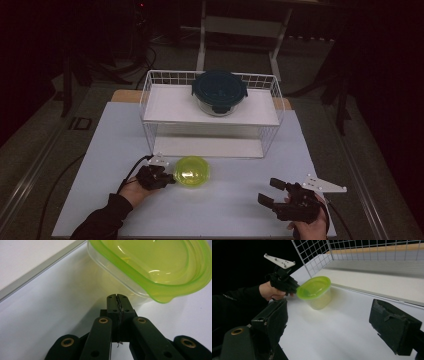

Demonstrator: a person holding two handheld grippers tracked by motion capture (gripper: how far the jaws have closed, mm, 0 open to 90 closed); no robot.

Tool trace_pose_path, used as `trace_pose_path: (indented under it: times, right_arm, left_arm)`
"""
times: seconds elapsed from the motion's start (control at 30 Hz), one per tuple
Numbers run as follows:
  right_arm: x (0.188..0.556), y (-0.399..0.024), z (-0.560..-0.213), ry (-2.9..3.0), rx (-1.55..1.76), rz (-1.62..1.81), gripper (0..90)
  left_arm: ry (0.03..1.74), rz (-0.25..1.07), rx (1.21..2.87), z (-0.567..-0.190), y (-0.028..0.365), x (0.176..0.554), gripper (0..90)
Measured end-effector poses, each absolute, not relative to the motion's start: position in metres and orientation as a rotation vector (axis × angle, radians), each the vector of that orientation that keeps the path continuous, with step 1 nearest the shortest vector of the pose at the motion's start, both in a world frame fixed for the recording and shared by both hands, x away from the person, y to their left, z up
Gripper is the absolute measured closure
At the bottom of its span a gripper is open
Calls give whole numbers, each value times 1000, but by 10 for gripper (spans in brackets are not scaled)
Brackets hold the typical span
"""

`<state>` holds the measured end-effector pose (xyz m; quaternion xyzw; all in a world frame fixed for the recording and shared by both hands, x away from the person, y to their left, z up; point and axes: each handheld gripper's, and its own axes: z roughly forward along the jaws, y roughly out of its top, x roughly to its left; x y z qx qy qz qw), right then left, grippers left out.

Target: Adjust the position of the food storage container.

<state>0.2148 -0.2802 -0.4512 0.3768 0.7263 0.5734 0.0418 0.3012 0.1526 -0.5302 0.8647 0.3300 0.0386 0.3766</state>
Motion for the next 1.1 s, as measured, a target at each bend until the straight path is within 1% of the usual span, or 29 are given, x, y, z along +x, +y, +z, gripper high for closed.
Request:
trace_pose_path:
  times: [0.2,0.4,1.1]
  right_arm:
    - [214,-281,-450,2218,1148,1755,149]
    - [215,-281,-451,2220,1152,1753,149]
    - [215,-280,-452,2220,1149,1751,149]
  left_arm:
    - [888,148,2192,-527,162,310,887]
    - [910,148,2171,-526,164,319,887]
    - [836,92,2176,-524,132,312,887]
